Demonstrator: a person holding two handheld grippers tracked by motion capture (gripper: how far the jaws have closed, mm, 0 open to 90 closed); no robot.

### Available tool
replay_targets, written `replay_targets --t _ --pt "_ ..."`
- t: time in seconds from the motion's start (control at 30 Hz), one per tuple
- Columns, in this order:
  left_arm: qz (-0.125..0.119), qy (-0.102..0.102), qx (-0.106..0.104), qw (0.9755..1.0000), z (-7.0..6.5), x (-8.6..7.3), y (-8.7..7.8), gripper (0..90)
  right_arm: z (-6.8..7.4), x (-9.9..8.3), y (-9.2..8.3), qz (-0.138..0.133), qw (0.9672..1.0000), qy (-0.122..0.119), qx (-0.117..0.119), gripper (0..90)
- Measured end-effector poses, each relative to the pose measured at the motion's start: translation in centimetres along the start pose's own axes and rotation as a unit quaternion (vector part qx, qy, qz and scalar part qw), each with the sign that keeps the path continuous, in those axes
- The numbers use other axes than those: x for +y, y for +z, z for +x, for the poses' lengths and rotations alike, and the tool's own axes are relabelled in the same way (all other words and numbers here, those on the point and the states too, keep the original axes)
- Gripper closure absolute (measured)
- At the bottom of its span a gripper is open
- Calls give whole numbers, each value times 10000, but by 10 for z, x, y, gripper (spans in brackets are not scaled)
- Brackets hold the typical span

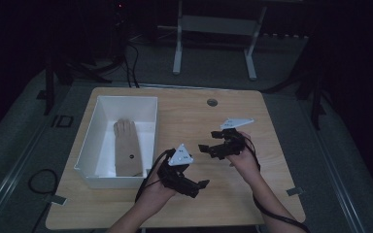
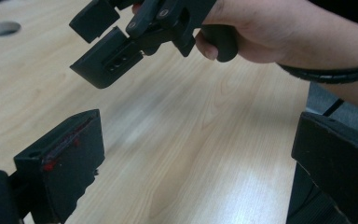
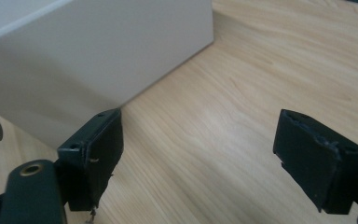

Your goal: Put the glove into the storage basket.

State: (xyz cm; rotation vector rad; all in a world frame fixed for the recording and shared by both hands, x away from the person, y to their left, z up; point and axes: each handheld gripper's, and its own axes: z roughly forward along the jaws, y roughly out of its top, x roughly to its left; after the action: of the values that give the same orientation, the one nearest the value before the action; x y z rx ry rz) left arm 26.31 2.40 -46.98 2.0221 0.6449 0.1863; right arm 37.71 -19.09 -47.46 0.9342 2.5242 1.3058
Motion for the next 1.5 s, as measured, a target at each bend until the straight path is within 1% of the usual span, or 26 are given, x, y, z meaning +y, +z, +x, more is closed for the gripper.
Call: replay_targets --t 0.1,0.17,0.23,0.3,0.33,0.4,0.57,0.63,0.77,0.83,0.9,0.93,1.07,1.13,1.2,1.27,1.43,1.47,1.5 --pt "139 -34 -25 9999 0 -6 9 28 -3 -12 2 -20 10000 29 3 147" --pt "182 1 -26 9998 -1 -10 15 28 -6 -19 3 -29 10000 89 -8 153" --pt "201 14 -34 9998 -1 -15 21 28 -8 -25 5 1 9999 164 38 151" --pt "181 11 -57 9998 -2 -20 27 28 -9 -31 5 66 9999 89 11 151" --pt "173 -19 -74 9998 -2 -23 30 28 -10 -34 6 79 9999 83 27 143" --pt "166 -68 -135 9997 -1 -27 36 28 -11 -40 6 65 10000 6 -34 141" --pt "177 -49 -153 9997 -1 -35 50 28 -15 -58 7 136 9999 5 -30 135" --pt "236 -39 -171 9996 -1 -38 54 28 -17 -64 7 141 9999 25 -97 133" --pt "334 20 -255 9991 -1 -44 63 28 -21 -75 5 116 9999 -11 -102 136" --pt "397 29 -304 9987 -1 -47 67 45 -24 -81 2 14 9999 -5 -113 136" --pt "418 71 -323 9986 -2 -48 70 45 -26 -86 1 12 9999 13 -125 136" --pt "396 78 -328 9986 -2 -49 71 44 -26 -89 0 26 9999 -23 -156 136" --pt "383 87 -326 9987 -1 -52 73 44 -29 -97 -6 0 9999 -120 -119 134" --pt "389 65 -348 9986 1 -53 75 44 -30 -101 -8 46 9997 -140 -172 134" --pt "384 77 -310 9988 2 -55 76 45 -31 -106 -10 97 9996 -135 -213 134" --pt "335 43 -298 9990 4 -57 76 44 -32 -110 -12 160 9995 -119 -227 135" --pt "386 34 -296 9988 4 -63 80 40 -31 -116 -18 132 9996 -114 -228 137" --pt "421 68 -305 9986 3 -63 81 39 -30 -118 -18 163 9995 -160 -235 137" --pt "455 118 -266 9985 2 -64 81 35 -30 -119 -19 175 9993 -201 -270 137"
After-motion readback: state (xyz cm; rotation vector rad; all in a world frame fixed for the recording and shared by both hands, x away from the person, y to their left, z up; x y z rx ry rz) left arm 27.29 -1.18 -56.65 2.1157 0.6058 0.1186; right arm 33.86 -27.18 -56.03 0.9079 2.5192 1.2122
